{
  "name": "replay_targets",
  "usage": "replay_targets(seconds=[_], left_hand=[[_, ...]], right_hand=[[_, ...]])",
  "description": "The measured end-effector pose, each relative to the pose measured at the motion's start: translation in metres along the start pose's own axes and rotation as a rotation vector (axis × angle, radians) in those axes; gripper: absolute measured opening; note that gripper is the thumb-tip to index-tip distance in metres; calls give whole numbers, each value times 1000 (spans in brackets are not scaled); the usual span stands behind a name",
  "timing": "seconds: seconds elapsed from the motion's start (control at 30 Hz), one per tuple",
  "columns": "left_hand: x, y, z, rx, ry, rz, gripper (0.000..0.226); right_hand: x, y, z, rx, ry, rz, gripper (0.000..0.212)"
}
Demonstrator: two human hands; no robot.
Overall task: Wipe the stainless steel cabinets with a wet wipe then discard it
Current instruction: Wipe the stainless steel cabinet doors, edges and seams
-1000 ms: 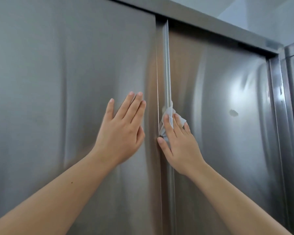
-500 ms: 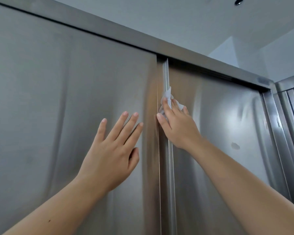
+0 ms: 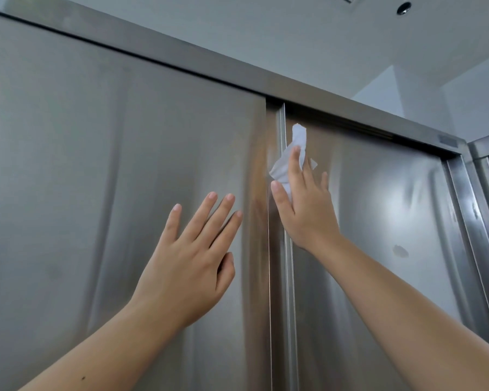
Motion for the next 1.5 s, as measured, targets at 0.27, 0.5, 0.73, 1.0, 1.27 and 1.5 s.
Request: replay_targets(seconds=[0.27, 0.5, 0.73, 1.0, 1.27, 1.5], left_hand=[[1, 1, 0, -6, 0, -17, 54], [1, 2, 0, -9, 3, -29, 55], [0, 3, 0, -8, 9, -29, 55], [0, 3, 1, -6, 8, -18, 55], [0, 4, 1, -24, -1, -26, 55], [-1, 4, 1, -21, -6, -31, 55]], right_hand=[[3, 5, 20, -121, -107, 103, 68], [11, 12, 21, -252, -113, 149, 79], [50, 7, 22, -234, -40, 149, 83], [37, -4, 23, -343, -112, 54, 93], [36, -1, 32, -287, -200, 61, 83], [43, 3, 32, -220, -248, 139, 86]])
Point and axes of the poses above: each hand's wrist, its own x-axis towards the middle knuckle, its own y-axis out of the palm, z = x × y, the point moved 4 cm from there along x, towards the middle knuckle, and after that the axes turned 4 degrees about y, right-handed, at the moved point
